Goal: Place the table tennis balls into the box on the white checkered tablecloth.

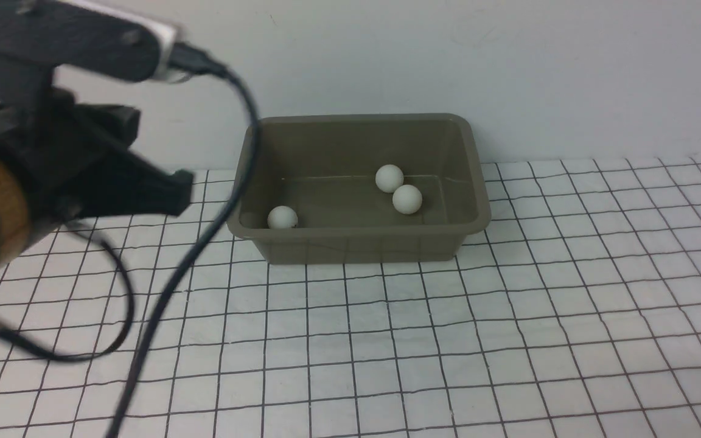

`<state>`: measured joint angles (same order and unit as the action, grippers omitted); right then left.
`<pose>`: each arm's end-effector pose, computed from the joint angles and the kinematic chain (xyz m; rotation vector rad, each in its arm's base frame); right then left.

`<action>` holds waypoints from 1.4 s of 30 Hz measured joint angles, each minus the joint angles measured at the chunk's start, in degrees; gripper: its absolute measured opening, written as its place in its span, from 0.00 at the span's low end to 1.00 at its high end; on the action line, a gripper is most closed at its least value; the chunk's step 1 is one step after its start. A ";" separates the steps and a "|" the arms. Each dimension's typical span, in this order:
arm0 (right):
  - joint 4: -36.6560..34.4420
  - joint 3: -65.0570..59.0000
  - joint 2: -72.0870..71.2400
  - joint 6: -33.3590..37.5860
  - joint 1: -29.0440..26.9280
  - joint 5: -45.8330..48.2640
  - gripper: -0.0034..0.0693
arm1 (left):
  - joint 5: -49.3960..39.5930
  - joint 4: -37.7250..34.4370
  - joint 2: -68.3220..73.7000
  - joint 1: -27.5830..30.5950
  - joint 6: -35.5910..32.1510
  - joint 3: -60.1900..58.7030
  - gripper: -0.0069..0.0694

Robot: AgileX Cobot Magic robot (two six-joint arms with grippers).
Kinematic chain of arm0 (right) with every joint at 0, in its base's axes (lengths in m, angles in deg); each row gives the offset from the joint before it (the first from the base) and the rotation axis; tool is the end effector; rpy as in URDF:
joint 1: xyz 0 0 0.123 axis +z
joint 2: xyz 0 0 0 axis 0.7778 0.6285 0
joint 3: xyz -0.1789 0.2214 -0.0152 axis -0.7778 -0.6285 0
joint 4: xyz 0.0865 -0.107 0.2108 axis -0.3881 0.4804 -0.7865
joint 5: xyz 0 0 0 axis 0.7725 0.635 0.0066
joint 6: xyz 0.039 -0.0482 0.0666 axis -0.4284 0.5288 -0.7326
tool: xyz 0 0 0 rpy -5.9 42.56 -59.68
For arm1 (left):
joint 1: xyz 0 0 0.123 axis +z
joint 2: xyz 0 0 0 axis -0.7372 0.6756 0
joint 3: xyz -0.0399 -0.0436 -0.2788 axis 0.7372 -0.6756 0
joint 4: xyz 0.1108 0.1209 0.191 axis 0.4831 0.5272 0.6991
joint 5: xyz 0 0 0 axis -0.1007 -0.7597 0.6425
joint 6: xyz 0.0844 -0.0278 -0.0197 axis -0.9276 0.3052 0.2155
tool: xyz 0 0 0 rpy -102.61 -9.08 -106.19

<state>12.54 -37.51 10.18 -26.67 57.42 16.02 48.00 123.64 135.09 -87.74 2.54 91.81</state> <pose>0.0532 -0.0008 0.1731 0.0865 1.8521 0.1130 0.1591 -0.0768 0.3644 0.2079 1.8310 -0.0870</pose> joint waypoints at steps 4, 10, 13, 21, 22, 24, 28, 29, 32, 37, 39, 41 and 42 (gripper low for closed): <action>0.00 0.00 0.00 0.00 0.00 0.00 0.03 | 0.73 0.16 -7.33 -0.02 1.63 -3.44 0.09; 0.00 0.00 0.00 0.00 0.00 0.00 0.03 | 0.99 0.34 -35.18 -0.02 2.54 -10.36 0.09; -0.20 0.00 -0.05 -0.05 0.00 0.09 0.03 | -0.14 1.63 -48.56 -0.10 2.54 -10.87 0.09; -0.43 0.00 -0.05 -0.05 -0.33 0.18 0.03 | -9.27 8.47 -47.79 0.08 3.85 -5.23 0.09; -0.43 0.00 -0.05 -0.05 -0.33 0.18 0.03 | -9.43 8.53 -47.72 0.08 3.97 -5.35 0.09; -0.43 0.00 -0.05 -0.05 -0.33 0.18 0.03 | -9.37 9.23 -47.11 0.82 4.11 -5.92 0.09; -0.43 0.00 -0.05 -0.05 -0.33 0.18 0.03 | -9.05 10.59 -46.07 7.04 5.34 -7.96 0.09; -0.43 0.00 -0.05 -0.05 -0.33 0.18 0.03 | -8.41 10.78 -45.46 11.56 6.27 -9.36 0.09; -0.43 0.00 -0.05 -0.05 -0.33 0.18 0.03 | -5.23 10.30 -44.53 21.84 10.84 -14.39 0.09; -0.43 0.00 -0.05 -0.05 -0.33 0.18 0.03 | 7.77 10.80 -44.42 36.31 20.91 -22.69 0.09; -0.43 0.00 -0.05 -0.05 -0.33 0.18 0.03 | 14.60 13.26 -44.32 40.14 24.25 -24.79 0.09; -0.43 0.00 -0.05 -0.05 -0.33 0.18 0.03 | 21.03 17.19 -44.12 42.92 27.25 -25.49 0.09; -0.43 0.00 -0.05 -0.05 -0.33 0.18 0.03 | 24.02 19.13 -44.12 44.04 28.87 -25.55 0.09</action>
<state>12.11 -37.51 10.12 -26.72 57.08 16.20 72.03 142.77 90.97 -43.69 31.42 66.26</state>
